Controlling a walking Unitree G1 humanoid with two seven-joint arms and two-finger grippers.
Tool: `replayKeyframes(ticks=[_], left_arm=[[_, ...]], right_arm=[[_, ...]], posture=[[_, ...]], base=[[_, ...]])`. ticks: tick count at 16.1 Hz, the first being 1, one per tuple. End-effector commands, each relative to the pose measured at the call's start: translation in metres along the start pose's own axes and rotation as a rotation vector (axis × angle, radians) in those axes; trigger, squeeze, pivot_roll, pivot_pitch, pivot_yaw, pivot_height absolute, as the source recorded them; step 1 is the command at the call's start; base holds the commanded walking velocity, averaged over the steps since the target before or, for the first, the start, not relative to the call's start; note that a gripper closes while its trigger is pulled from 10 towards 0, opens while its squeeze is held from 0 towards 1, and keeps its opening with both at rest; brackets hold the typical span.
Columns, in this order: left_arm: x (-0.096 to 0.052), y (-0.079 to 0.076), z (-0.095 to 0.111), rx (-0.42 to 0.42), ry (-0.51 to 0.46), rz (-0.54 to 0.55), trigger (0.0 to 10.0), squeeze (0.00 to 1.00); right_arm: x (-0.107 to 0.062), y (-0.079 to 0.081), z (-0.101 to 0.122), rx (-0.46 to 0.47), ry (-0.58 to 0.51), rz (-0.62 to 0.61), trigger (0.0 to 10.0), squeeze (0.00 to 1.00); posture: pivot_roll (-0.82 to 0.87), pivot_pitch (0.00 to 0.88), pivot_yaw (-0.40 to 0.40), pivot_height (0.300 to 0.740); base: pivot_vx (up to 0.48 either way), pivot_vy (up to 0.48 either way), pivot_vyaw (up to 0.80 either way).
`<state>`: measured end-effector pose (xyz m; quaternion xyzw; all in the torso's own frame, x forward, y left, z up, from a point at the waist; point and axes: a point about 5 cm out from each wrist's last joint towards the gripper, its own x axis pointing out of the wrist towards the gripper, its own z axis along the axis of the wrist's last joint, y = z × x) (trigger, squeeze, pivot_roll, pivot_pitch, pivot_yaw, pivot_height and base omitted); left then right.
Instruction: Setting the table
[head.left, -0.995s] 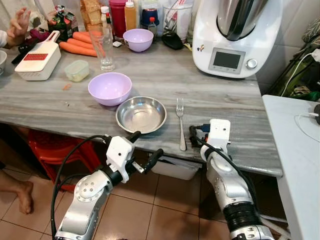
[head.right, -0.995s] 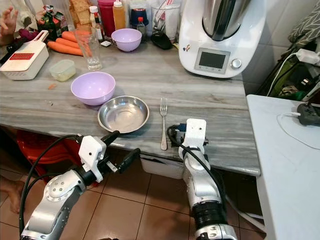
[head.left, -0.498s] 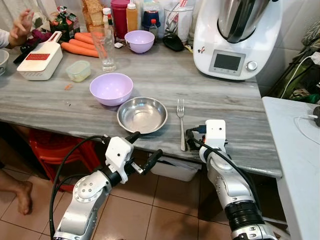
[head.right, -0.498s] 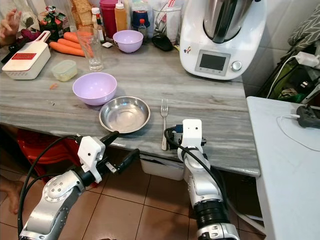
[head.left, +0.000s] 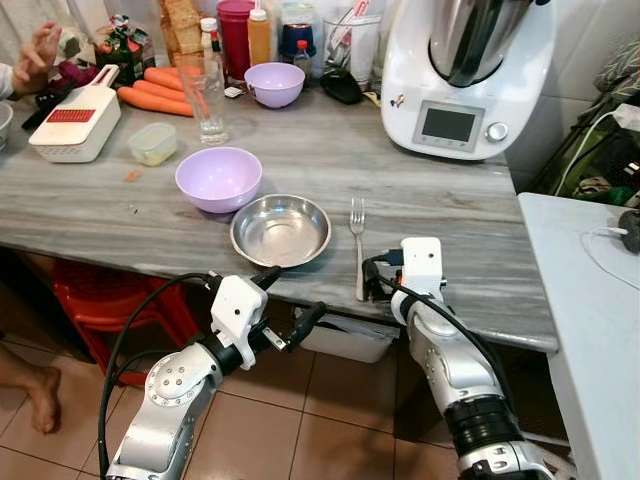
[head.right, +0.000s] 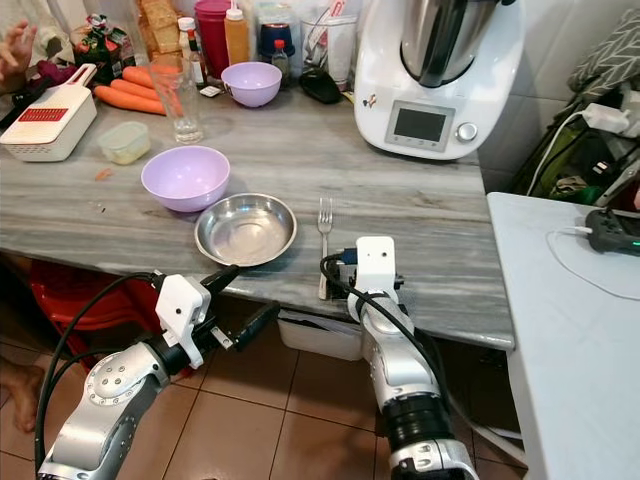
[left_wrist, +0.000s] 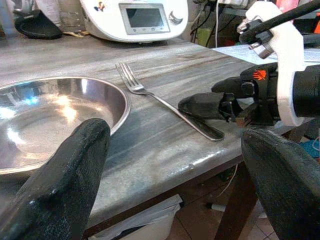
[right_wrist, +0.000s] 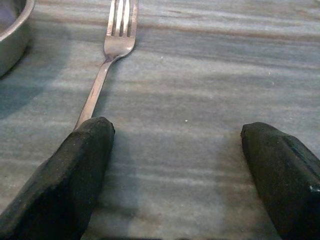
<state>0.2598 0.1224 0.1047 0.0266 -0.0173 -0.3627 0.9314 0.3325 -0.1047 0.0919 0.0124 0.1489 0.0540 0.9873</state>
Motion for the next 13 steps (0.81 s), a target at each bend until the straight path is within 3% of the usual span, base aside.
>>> replayKeyframes(ticks=[1,6,10,13], left_arm=[[-0.002,0.0,-0.002,0.001,0.015,-0.003,10.0,0.0],[-0.001,-0.002,-0.002,-0.006,0.016,-0.005,10.0,0.0],[-0.001,-0.002,-0.001,-0.004,0.013,-0.005,10.0,0.0],[-0.001,-0.002,-0.001,-0.004,0.013,-0.004,10.0,0.0]], right_arm=[[0.001,0.01,-0.006,0.007,0.037,0.044,10.0,1.0],[0.002,0.013,-0.007,0.004,0.041,0.058,10.0,1.0],[-0.001,0.003,-0.002,-0.031,0.003,0.029,10.0,1.0],[-0.005,-0.013,0.003,-0.042,-0.041,-0.04,10.0,1.0]], posture=[[0.02,0.048,-0.044,0.74],[0.02,0.053,-0.045,0.74],[0.02,0.055,-0.044,0.74],[0.02,0.055,-0.042,0.74]], base=[[0.0,0.0,0.0],[0.0,0.0,0.0],[0.0,0.0,0.0],[0.0,0.0,0.0]])
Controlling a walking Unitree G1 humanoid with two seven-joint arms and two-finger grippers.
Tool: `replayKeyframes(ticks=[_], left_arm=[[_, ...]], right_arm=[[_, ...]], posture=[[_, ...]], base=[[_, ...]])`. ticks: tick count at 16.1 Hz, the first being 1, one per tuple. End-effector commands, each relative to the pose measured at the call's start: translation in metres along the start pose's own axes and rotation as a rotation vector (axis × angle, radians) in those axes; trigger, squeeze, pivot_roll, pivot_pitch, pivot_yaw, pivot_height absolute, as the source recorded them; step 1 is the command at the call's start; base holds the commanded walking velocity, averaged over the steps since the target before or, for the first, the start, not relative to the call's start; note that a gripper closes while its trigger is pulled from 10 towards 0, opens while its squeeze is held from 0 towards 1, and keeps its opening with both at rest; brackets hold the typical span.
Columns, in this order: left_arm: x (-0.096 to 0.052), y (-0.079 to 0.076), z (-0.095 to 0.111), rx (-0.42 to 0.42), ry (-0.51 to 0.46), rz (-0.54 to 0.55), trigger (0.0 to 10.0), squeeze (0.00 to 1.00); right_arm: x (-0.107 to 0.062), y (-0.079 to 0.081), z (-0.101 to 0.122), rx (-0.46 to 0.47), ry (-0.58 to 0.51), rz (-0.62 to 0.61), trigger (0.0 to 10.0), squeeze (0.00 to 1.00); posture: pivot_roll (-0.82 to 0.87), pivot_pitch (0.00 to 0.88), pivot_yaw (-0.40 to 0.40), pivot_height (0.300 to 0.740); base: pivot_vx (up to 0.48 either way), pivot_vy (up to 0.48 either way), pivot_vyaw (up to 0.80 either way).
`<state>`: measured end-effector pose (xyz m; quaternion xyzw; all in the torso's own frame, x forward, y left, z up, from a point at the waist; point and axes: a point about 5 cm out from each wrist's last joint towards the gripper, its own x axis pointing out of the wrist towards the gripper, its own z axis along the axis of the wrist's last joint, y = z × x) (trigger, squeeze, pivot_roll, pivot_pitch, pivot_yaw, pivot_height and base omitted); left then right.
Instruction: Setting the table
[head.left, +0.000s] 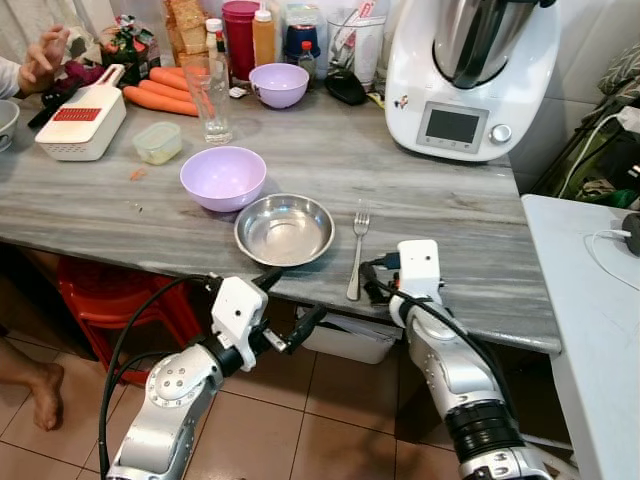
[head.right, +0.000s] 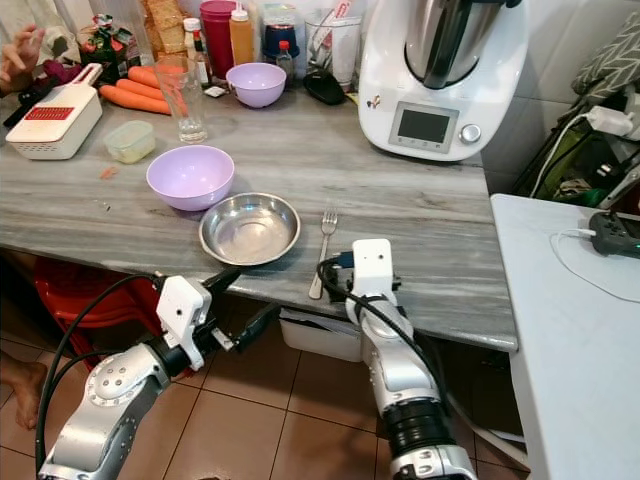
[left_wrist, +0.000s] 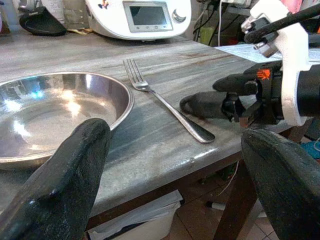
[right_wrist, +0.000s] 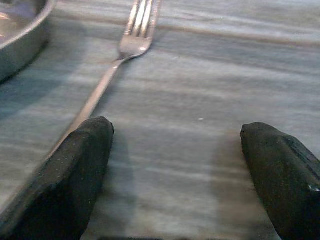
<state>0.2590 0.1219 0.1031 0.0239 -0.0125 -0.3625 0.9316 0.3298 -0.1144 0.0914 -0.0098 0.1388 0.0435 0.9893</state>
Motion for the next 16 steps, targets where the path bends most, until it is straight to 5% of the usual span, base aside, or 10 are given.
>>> replayKeyframes(ticks=[1,8,16], left_arm=[[0.0,-0.001,0.0,0.004,0.006,-0.005,10.0,0.0],[-0.001,-0.002,0.001,0.002,0.004,-0.006,10.0,0.0],[-0.007,-0.004,0.001,0.001,0.017,-0.005,10.0,0.0]], right_arm=[[-0.002,-0.008,0.004,0.0,-0.025,-0.03,10.0,1.0],[0.013,-0.024,0.011,-0.032,-0.032,-0.083,10.0,1.0],[0.03,-0.022,0.013,-0.022,0.0,-0.074,10.0,1.0]], posture=[[0.02,0.055,-0.042,0.74],[0.03,0.067,-0.04,0.74],[0.04,0.094,-0.041,0.74]], base=[[0.0,0.0,0.0],[0.0,0.0,0.0],[0.0,0.0,0.0]])
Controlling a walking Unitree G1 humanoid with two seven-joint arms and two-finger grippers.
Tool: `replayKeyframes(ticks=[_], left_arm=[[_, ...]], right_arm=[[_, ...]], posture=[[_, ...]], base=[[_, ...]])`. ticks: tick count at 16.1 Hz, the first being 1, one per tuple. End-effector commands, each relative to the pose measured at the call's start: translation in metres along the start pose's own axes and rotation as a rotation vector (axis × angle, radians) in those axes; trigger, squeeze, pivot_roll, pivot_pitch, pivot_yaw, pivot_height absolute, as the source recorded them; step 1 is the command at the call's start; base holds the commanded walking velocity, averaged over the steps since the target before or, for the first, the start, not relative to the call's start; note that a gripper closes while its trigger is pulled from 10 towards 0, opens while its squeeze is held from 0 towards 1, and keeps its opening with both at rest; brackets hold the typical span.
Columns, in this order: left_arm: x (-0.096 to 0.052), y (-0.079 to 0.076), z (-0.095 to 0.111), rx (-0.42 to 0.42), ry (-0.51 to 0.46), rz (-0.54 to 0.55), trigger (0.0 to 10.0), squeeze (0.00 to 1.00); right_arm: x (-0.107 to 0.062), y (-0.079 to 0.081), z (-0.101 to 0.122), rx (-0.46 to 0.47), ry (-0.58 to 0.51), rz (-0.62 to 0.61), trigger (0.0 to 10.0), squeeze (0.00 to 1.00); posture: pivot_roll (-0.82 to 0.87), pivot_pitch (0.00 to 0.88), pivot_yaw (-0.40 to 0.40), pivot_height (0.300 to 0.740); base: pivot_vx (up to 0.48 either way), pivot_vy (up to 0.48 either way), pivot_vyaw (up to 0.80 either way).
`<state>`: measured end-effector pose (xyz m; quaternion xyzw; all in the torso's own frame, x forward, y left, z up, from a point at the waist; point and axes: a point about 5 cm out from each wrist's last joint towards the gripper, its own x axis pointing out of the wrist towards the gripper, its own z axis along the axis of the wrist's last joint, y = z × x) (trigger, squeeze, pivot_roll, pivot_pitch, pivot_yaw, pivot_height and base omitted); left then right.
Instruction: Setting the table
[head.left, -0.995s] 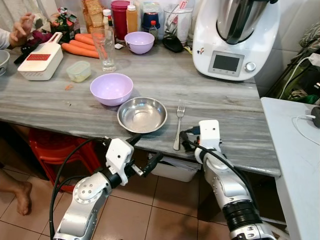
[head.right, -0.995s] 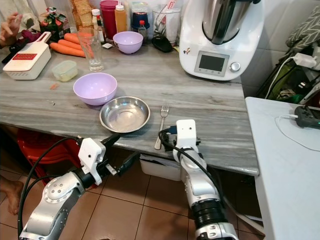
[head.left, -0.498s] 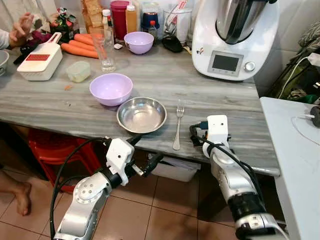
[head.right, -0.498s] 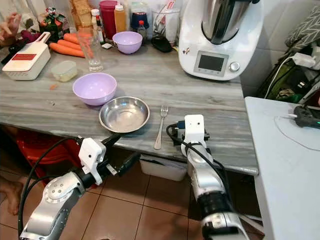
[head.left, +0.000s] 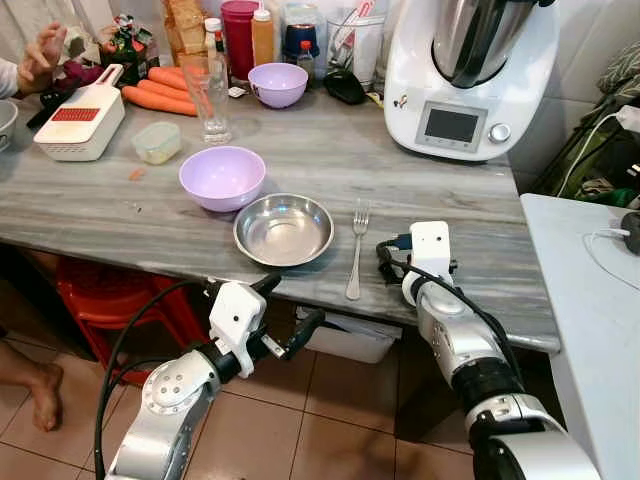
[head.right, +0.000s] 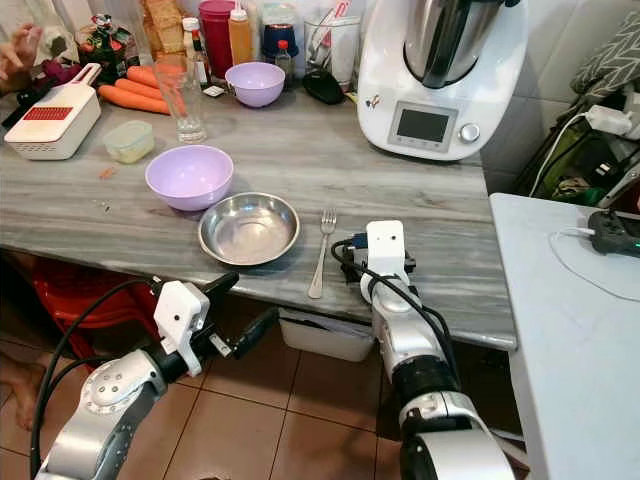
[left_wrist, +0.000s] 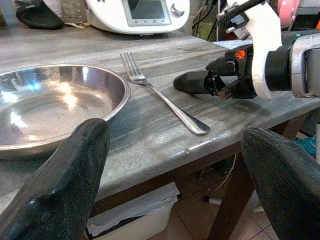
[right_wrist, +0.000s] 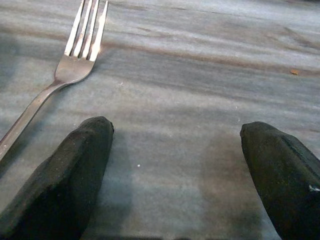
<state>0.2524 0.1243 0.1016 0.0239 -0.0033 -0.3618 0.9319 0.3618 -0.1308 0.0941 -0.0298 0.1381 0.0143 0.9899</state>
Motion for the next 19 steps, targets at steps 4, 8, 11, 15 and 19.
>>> replayKeyframes(ticks=[4,8,11,15,19], left_arm=[[-0.002,-0.002,0.002,0.008,0.005,-0.007,10.0,0.0],[-0.004,-0.002,0.003,0.008,0.011,-0.006,10.0,0.0],[-0.004,-0.001,0.003,0.01,0.013,-0.006,10.0,0.0],[-0.004,-0.002,0.003,0.009,0.015,-0.008,10.0,0.0],[-0.004,-0.002,0.003,0.01,0.015,-0.005,10.0,0.0]], right_arm=[[0.005,0.004,0.002,0.023,0.012,0.013,10.0,1.0],[0.007,0.011,0.003,0.033,0.012,0.042,10.0,1.0],[0.009,0.015,0.007,0.038,-0.002,0.063,10.0,1.0],[0.009,0.021,0.008,0.036,-0.012,0.084,10.0,1.0],[0.009,0.019,0.007,0.037,-0.014,0.075,10.0,1.0]], posture=[[0.05,0.103,-0.041,0.74],[0.06,0.106,-0.04,0.74],[0.06,0.106,-0.04,0.74],[0.06,0.106,-0.04,0.74],[0.06,0.098,-0.042,0.74]], base=[[0.0,0.0,0.0],[0.0,0.0,0.0],[0.0,0.0,0.0],[0.0,0.0,0.0],[0.0,0.0,0.0]])
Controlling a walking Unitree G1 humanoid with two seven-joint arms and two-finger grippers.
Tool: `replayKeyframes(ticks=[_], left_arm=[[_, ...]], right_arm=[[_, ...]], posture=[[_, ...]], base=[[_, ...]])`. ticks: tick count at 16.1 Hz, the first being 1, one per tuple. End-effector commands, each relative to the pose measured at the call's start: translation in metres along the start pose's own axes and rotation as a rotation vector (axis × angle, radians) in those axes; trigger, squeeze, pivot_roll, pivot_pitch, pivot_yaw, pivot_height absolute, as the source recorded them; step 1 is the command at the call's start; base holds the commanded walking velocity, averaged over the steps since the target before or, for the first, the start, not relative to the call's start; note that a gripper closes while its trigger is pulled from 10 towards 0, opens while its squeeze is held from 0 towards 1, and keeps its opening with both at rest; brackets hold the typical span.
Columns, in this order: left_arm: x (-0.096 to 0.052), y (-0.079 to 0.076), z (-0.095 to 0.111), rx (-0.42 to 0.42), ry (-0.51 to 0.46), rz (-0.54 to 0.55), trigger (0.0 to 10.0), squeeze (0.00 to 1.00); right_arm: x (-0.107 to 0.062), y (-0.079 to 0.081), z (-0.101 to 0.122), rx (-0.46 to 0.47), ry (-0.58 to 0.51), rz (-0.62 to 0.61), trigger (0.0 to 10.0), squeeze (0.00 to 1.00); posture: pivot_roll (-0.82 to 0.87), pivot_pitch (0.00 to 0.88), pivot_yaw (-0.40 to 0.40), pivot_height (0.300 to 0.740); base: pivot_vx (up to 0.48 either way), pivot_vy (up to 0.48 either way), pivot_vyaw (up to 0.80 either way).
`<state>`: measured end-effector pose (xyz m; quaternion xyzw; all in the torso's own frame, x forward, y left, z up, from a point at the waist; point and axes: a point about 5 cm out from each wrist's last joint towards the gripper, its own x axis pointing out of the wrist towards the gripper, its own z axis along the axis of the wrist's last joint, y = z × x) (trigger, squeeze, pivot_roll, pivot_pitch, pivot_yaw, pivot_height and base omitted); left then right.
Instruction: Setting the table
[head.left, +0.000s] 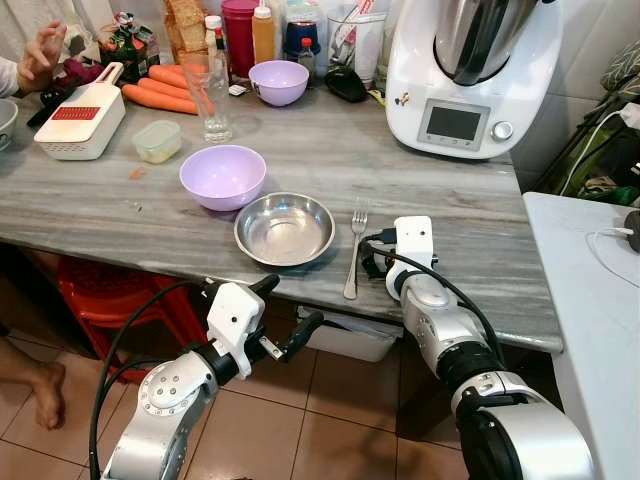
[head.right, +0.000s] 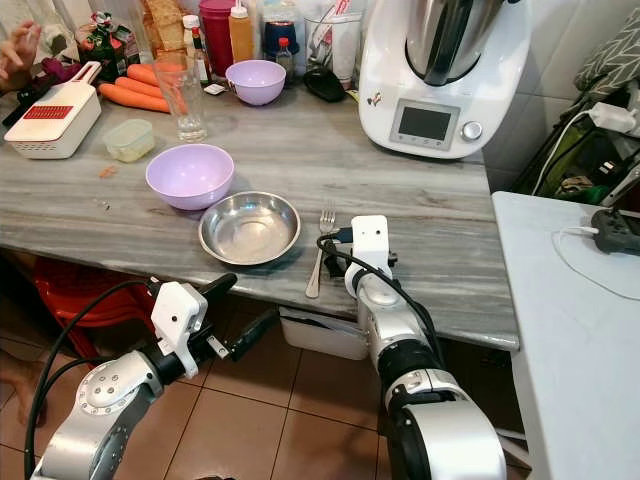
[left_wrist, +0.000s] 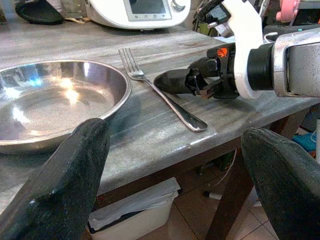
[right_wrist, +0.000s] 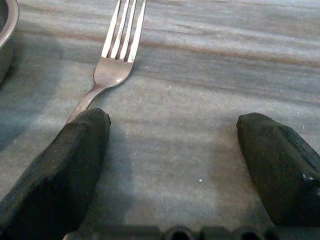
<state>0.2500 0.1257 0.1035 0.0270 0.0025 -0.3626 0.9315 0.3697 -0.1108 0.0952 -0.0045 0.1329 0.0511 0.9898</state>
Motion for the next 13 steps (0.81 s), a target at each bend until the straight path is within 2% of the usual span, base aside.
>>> replayKeyframes(ticks=[1,5,8,10,11,12,13], left_arm=[[-0.001,-0.001,0.001,0.009,0.001,-0.003,10.0,0.0],[0.003,0.0,0.004,0.012,-0.012,-0.003,10.0,0.0],[0.005,0.003,0.004,0.013,-0.019,-0.002,10.0,0.0],[0.005,0.004,0.003,0.013,-0.019,0.001,10.0,0.0],[0.007,0.005,0.002,0.014,-0.021,0.004,10.0,0.0],[0.007,0.005,0.002,0.015,-0.026,0.008,10.0,0.0],[0.008,0.006,0.002,0.017,-0.029,0.014,10.0,0.0]], right_arm=[[0.001,-0.001,0.004,-0.007,-0.011,-0.011,10.0,1.0],[-0.004,-0.008,0.023,0.001,-0.134,-0.052,10.0,1.0],[-0.023,-0.009,0.023,0.001,-0.22,-0.076,10.0,1.0],[-0.038,-0.011,0.017,0.0,-0.228,-0.092,10.0,1.0],[-0.054,-0.014,0.009,-0.009,-0.235,-0.114,10.0,1.0],[-0.065,-0.017,0.008,-0.015,-0.249,-0.127,10.0,0.06],[-0.071,-0.02,0.008,-0.021,-0.26,-0.135,10.0,0.0]], posture=[[0.06,0.098,-0.042,0.74],[0.05,0.08,-0.044,0.74],[0.03,0.063,-0.042,0.74],[0.02,0.054,-0.042,0.74],[0.02,0.038,-0.042,0.74],[0.01,0.031,-0.042,0.74],[0.01,0.025,-0.043,0.74]], base=[[0.0,0.0,0.0],[0.0,0.0,0.0],[0.0,0.0,0.0],[0.0,0.0,0.0],[0.0,0.0,0.0],[0.0,0.0,0.0],[0.0,0.0,0.0]])
